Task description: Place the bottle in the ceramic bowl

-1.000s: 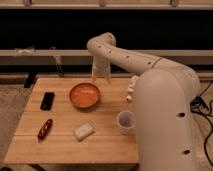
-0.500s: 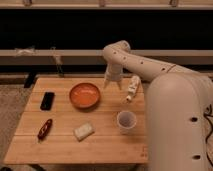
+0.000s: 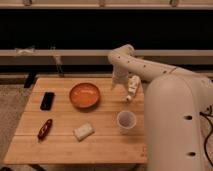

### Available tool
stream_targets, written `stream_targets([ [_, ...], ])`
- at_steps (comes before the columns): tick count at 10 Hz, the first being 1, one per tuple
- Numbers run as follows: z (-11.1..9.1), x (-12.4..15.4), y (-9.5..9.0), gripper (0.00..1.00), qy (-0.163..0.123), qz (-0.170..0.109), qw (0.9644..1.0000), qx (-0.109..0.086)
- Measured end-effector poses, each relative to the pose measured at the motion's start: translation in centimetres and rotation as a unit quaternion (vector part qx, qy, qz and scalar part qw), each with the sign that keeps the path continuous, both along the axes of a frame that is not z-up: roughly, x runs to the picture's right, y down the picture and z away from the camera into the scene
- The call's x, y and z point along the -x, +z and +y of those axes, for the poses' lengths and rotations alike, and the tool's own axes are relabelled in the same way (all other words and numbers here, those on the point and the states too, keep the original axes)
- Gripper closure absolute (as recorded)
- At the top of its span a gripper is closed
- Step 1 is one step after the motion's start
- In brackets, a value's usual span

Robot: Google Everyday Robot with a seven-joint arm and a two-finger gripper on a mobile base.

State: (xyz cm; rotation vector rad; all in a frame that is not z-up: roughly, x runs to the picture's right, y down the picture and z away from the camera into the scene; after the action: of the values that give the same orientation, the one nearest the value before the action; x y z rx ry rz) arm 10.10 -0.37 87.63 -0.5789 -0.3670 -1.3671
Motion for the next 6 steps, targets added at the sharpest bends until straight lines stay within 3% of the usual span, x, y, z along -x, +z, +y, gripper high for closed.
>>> stream_targets([
  [4, -1.2, -2.1, 1.9, 0.36, 0.002, 0.042, 0.9989, -0.023],
  [6, -0.4, -3.3, 3.3, 0.36, 0.018, 0.044, 0.9984, -0.032],
])
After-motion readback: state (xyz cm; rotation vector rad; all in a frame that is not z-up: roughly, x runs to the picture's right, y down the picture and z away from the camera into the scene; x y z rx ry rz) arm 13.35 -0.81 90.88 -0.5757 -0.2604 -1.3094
